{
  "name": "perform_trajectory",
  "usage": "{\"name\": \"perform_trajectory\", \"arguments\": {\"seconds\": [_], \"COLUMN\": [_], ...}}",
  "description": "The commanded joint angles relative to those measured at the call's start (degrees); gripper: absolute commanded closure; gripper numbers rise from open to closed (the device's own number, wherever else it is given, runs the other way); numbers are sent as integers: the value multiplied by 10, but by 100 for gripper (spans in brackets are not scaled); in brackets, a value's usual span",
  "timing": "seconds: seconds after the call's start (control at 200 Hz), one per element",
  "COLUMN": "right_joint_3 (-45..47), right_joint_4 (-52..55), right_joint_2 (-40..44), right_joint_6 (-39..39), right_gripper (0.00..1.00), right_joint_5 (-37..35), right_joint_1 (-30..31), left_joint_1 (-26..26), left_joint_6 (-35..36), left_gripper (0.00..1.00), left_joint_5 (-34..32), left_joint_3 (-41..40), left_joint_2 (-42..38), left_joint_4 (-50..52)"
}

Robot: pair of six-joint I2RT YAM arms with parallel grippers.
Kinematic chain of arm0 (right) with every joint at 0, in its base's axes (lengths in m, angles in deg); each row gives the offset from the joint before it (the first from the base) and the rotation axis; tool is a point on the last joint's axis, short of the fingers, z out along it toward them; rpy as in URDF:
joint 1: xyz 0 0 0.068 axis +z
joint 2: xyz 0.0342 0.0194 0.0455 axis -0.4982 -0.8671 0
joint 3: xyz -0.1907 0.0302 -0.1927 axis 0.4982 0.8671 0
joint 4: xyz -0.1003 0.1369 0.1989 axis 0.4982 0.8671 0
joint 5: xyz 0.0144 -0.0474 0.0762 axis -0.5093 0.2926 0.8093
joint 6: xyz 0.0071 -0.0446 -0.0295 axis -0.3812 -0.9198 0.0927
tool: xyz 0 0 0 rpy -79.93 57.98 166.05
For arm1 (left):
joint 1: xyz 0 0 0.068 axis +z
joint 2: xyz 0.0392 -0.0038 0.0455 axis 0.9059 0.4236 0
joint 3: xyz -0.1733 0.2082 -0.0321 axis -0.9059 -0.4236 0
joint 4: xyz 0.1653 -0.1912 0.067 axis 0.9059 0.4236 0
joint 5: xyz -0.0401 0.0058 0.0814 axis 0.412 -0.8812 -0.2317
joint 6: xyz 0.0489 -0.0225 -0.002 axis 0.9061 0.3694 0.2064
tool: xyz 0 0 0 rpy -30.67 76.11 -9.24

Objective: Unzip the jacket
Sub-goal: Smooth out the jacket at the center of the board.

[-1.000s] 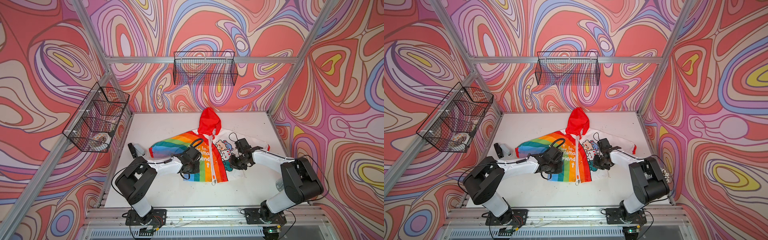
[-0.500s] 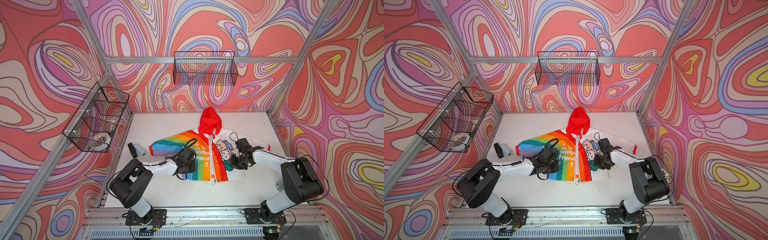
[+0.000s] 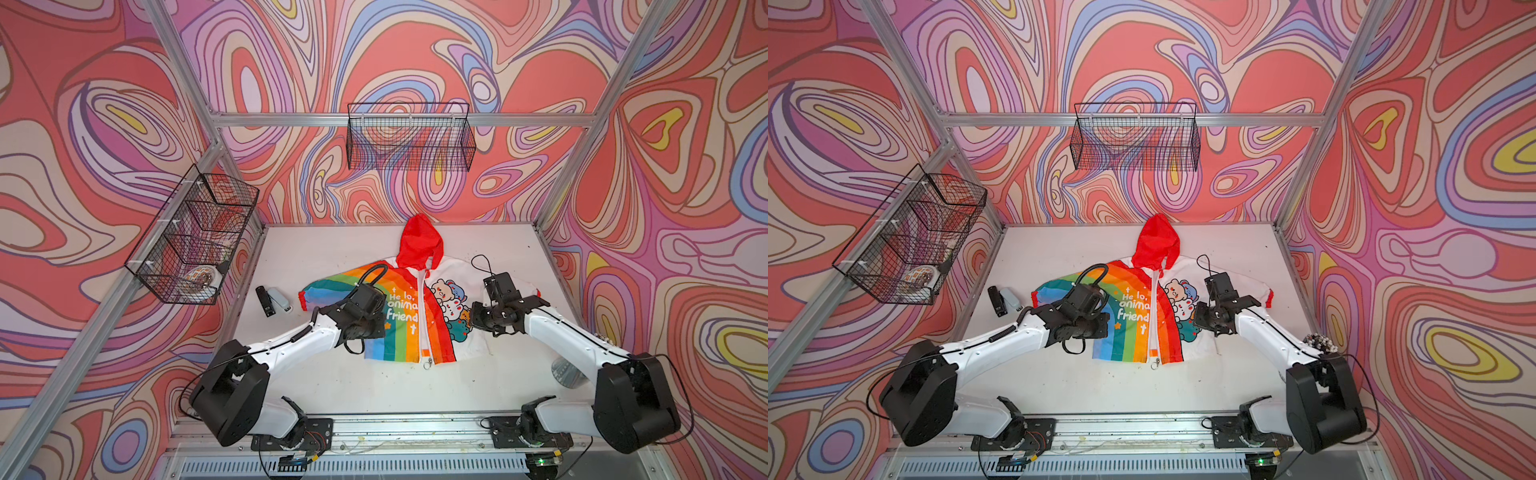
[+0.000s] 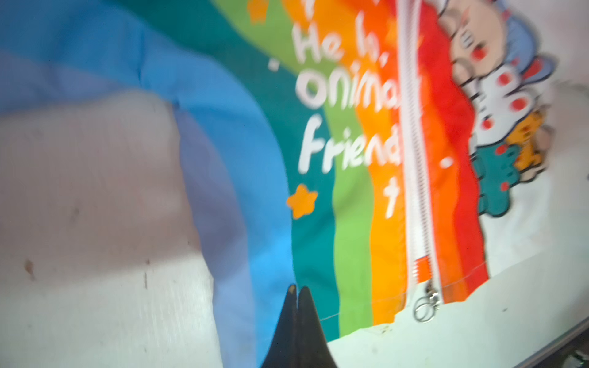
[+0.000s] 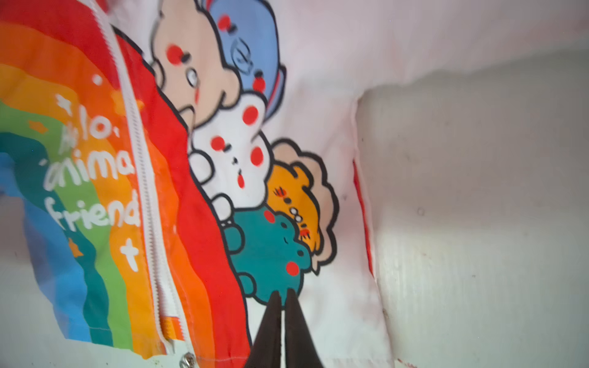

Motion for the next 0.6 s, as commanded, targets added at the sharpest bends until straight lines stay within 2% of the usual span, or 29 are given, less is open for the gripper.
{"name": "perform_trajectory", "arguments": {"seconds": [0.0, 0.08, 0.215, 0.356, 0.591], "right_joint_3": [-44, -92, -182, -262, -346], "right_joint_4": [-38, -48, -61, -48, -23], "right_joint_2": [-33, -84, -174, -267, -372], "right_joint_6": [-13, -17, -17, -33, -56], "right_gripper": [92, 92, 92, 92, 92], "right_joint_5": [-26, -19, 11, 41, 69], "right_joint_1": [-4, -7, -16, -26, -47], "left_joint_1": [45, 73, 92, 98, 99], "left_joint_6": [53, 70, 97, 105, 101], "left_gripper": [100, 100, 100, 100, 98], "left_joint_5": [3, 15, 31, 56, 84], "left_joint_3": [54, 93, 192, 288, 380], "left_joint_2": [18, 50, 132, 225, 328], "left_joint_4": [7, -18, -26, -22, -26]}}
